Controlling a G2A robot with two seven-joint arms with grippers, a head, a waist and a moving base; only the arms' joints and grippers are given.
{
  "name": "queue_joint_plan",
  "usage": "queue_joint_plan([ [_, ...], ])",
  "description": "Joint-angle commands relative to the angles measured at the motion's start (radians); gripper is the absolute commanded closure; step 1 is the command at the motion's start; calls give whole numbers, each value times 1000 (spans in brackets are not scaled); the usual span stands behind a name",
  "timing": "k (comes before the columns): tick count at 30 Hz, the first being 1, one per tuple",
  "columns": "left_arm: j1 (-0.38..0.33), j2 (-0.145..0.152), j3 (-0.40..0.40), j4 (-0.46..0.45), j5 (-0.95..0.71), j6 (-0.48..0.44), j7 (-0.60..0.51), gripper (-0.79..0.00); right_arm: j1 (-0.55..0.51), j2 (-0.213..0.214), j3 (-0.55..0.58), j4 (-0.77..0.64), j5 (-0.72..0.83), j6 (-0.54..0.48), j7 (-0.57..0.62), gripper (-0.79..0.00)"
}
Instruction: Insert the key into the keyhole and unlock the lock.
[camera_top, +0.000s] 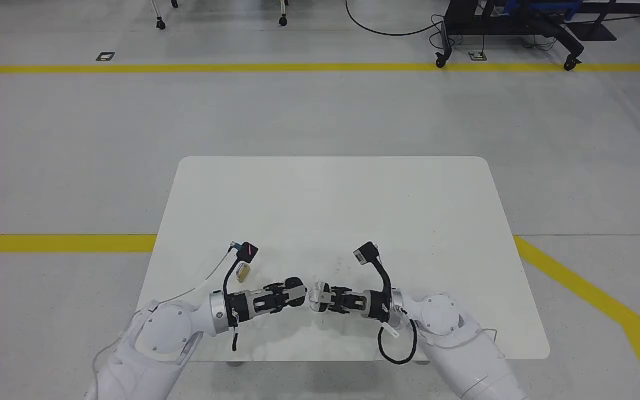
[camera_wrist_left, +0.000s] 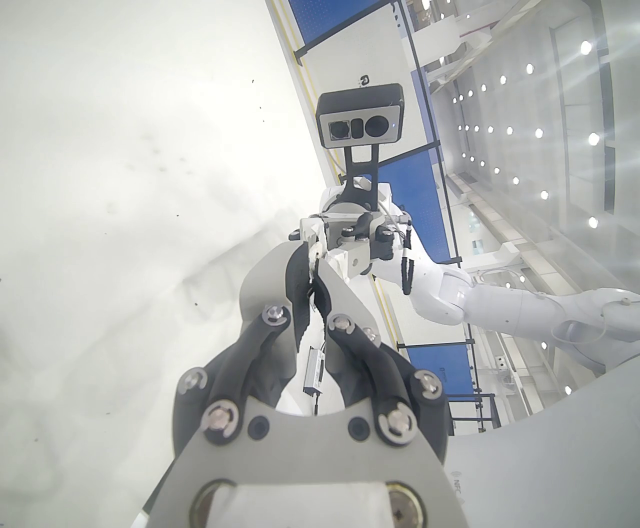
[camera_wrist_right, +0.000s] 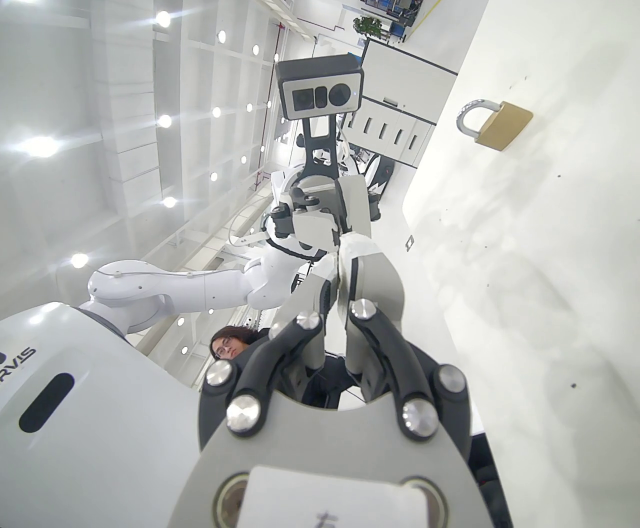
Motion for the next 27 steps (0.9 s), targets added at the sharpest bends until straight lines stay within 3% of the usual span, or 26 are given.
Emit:
queue_joint_plan([
  [1,-4,1,2,4,-14,10,-18,-785,-1,0,2,1,-3,-5,-3,0],
  [5,-12,4,-1,13,-26,17,-35,-785,-5,9,35,18,-16,-30,-5,0],
  [10,-14,12,-46,21,-45,16,-29,-785,-52,47,197,18,-51,-111,-51,0],
  [16,2,42,-187,-49,-1,-38,-75,-785,-90,100,418,-28,-169,-144,-34,0],
  [19,16,61,-283,-121,144,-49,-74,-785,-82,118,495,-52,-213,-147,-33,0],
  [22,42,75,-359,-201,254,9,-66,-785,-83,121,509,-54,-211,-151,-34,0],
  [27,42,75,-359,-201,254,9,-66,-785,-83,121,509,-54,-211,-151,-34,0],
])
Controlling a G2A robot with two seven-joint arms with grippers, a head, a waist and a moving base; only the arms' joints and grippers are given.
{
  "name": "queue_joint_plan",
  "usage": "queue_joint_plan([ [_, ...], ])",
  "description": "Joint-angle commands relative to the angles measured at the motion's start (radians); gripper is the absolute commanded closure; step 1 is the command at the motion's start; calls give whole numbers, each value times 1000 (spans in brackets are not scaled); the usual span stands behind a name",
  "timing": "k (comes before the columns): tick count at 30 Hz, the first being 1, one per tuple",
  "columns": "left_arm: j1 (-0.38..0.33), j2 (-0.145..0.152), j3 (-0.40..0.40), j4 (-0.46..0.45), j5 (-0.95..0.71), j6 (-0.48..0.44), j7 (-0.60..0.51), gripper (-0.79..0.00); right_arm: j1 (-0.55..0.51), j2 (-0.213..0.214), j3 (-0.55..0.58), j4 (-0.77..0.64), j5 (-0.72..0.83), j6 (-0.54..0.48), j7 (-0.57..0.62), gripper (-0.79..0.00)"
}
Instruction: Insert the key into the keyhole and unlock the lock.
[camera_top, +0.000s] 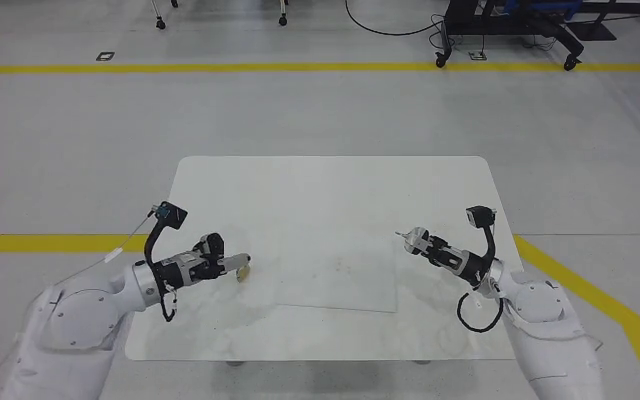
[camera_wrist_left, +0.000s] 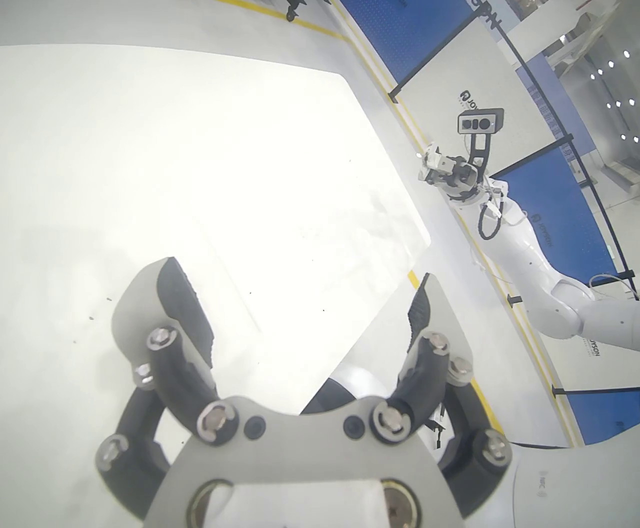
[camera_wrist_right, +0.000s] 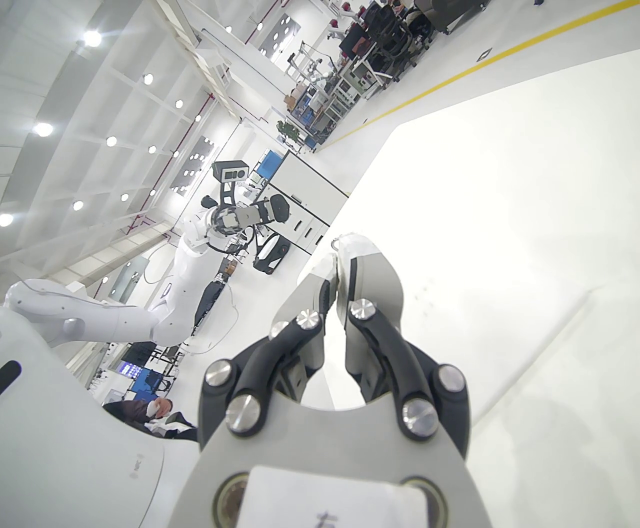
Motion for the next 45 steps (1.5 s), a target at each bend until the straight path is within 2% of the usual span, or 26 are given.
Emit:
queue_joint_plan([
  [1,0,0,1,1,-1,-1,0,-785,0,0,0,0,0,0,0,0],
  [5,3,0,3,-2,14,-6,-1,-785,0,0,0,0,0,0,0,0],
  [6,18,4,13,-24,117,-26,-11,-785,0,0,0,0,0,0,0,0],
  [9,71,11,56,-107,444,-3,-6,-785,0,0,0,0,0,0,0,0],
  [11,85,12,83,-124,554,23,2,-785,0,0,0,0,0,0,0,0],
  [14,60,11,140,-115,675,49,10,-785,0,0,0,0,0,0,0,0],
  [19,-28,0,269,-67,892,105,17,-785,0,0,0,0,0,0,0,0],
  [21,-63,-8,320,-40,921,109,22,-785,0,0,0,0,0,0,0,0],
  [26,-156,-25,408,66,950,101,4,-622,0,0,0,0,0,0,0,0],
  [27,-172,-28,421,84,952,94,-1,-579,0,0,0,0,0,0,0,0],
  [29,-198,-33,444,116,951,84,-13,-372,0,0,0,0,0,0,0,0],
  [30,-210,-35,454,127,953,82,-20,-348,0,0,0,0,0,0,0,0],
  [38,-260,-45,478,183,960,81,-48,-305,0,0,0,0,0,0,0,0],
  [45,-268,-45,466,177,953,96,-96,-332,0,0,0,0,0,0,0,0],
])
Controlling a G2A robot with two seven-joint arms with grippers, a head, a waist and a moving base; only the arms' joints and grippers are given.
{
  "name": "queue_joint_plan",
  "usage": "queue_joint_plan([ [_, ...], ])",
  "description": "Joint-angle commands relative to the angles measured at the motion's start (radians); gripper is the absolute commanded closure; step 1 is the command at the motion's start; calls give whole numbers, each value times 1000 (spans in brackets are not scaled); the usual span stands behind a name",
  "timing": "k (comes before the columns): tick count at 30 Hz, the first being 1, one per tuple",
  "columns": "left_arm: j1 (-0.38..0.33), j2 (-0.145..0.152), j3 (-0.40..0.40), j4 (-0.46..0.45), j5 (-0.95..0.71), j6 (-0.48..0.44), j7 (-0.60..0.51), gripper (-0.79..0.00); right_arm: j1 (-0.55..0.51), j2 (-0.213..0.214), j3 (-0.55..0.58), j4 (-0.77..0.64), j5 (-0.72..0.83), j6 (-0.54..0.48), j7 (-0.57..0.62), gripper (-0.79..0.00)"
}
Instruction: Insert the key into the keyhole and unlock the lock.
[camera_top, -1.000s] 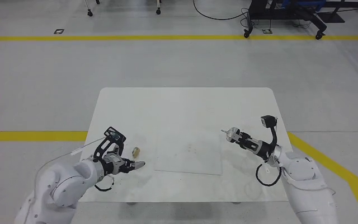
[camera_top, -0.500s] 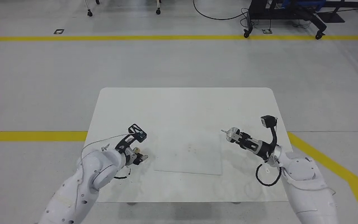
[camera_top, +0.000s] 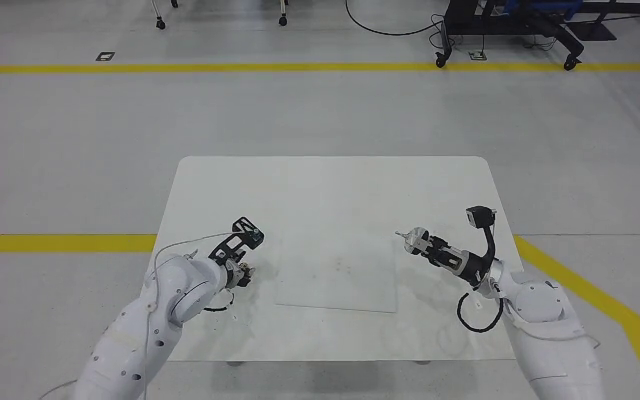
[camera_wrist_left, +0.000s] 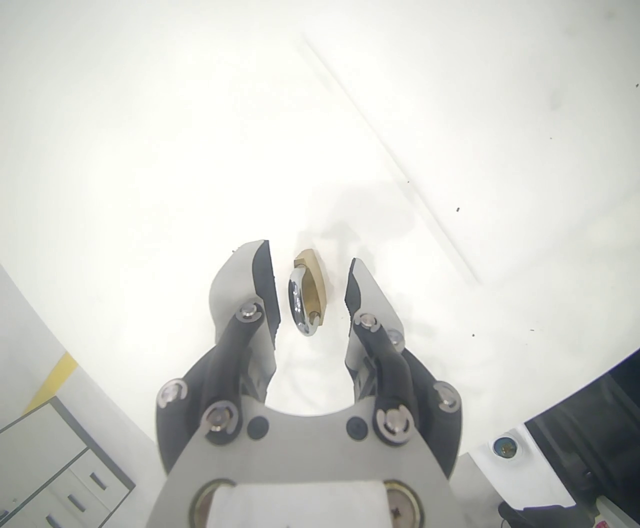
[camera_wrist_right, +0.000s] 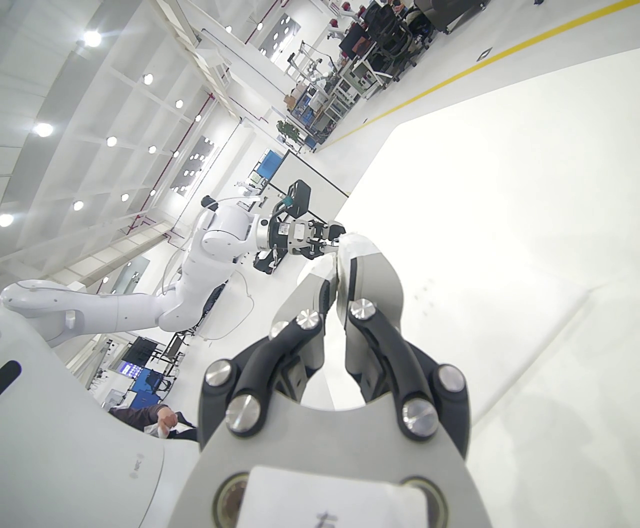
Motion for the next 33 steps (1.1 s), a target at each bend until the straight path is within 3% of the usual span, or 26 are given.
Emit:
queue_joint_plan([
  [1,-1,0,-4,-1,-3,7,-24,-332,0,0,0,0,0,0,0,0],
  [8,-15,-6,8,21,-33,12,-43,-262,0,0,0,0,0,0,0,0],
  [11,-24,-10,18,34,-39,18,-31,-169,0,0,0,0,0,0,0,0],
  [14,-32,-13,24,42,-40,19,-38,0,0,0,0,0,0,0,0,0],
  [23,-22,-9,8,28,-18,16,-54,0,0,0,0,0,0,0,0,0],
  [28,0,-9,-14,-4,32,91,54,0,0,0,0,0,0,0,0,0],
  [33,42,-17,-98,-42,-248,125,207,0,0,0,0,0,0,0,0,0],
])
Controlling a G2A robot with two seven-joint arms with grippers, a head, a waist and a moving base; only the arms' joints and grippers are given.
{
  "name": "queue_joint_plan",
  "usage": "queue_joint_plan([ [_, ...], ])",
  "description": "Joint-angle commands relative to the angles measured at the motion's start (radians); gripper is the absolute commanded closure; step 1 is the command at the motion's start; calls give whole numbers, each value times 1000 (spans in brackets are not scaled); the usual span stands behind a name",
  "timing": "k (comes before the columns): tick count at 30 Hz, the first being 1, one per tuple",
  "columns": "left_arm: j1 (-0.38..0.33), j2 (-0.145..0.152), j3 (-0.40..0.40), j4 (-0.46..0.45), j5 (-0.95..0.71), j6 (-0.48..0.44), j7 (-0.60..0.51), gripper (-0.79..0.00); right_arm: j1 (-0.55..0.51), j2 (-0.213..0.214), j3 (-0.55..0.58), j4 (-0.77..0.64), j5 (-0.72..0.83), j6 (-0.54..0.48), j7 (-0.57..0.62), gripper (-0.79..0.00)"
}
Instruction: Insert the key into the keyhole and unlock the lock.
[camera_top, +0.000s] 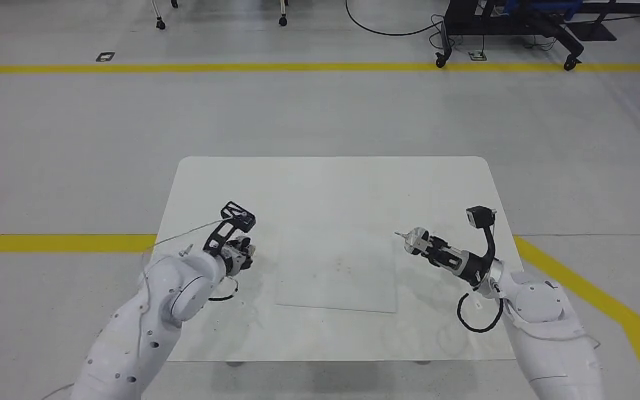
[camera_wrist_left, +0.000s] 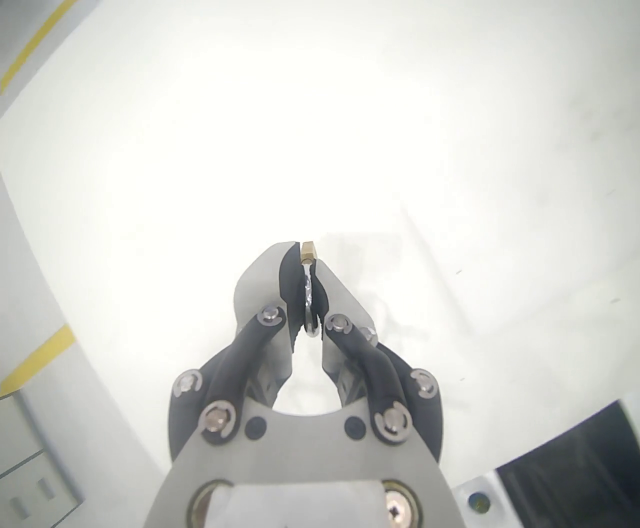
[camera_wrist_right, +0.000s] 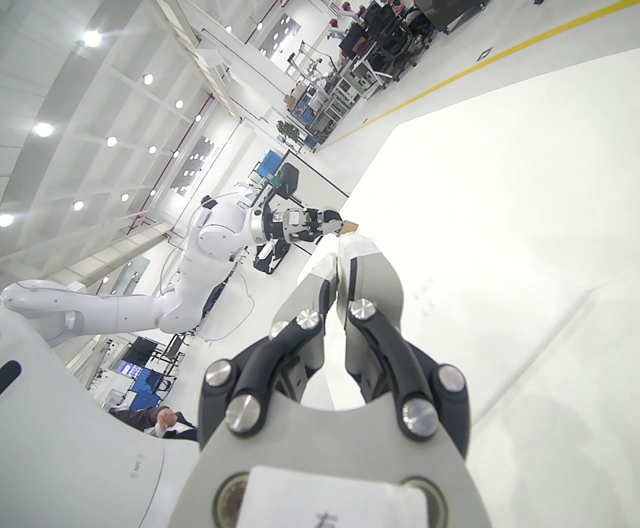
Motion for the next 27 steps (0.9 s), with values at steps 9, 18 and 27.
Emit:
queue_joint_plan([
  [9,-39,-27,-50,119,-874,-209,8,0,0,0,0,0,0,0,0,0],
  [18,-107,-43,12,162,-918,-177,-9,0,0,0,0,0,0,0,0,0],
  [27,-52,-56,27,209,-1013,-105,118,0,-1,-1,-7,-35,58,-33,-12,0],
])
